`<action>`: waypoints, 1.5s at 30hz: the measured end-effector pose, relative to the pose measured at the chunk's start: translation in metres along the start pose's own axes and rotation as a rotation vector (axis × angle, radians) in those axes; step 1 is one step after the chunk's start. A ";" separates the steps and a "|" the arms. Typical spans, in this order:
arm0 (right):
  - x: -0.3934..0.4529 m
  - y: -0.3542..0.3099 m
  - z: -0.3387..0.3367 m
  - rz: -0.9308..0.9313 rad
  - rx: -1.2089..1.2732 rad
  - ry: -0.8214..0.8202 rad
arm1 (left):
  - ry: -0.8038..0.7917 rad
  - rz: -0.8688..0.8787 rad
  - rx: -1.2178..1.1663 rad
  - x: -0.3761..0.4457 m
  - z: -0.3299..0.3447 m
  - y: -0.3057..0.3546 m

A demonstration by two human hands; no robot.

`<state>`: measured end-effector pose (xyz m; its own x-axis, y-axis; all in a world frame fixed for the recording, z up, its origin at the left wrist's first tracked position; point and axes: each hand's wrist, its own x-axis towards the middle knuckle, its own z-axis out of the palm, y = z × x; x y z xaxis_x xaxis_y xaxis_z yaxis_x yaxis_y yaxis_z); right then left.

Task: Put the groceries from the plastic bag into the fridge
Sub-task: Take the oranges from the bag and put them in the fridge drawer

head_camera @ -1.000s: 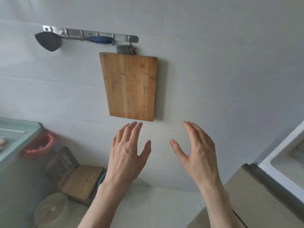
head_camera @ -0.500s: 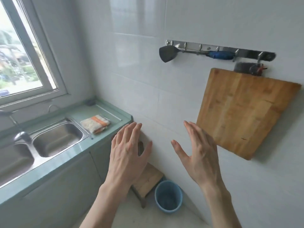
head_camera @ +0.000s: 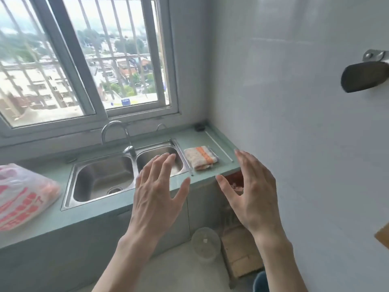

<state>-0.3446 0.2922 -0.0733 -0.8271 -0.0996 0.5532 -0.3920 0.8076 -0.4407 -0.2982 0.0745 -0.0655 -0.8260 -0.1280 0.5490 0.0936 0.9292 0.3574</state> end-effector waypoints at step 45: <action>0.085 -0.569 0.488 -0.575 0.386 -0.446 | 0.134 -0.684 0.374 -0.027 -0.218 -0.621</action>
<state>-0.3883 -0.4598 -0.1208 -0.5057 -0.7239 0.4692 -0.8466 0.3118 -0.4314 -0.2127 -0.5746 -0.1375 -0.5567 -0.7313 0.3940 -0.6237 0.6812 0.3833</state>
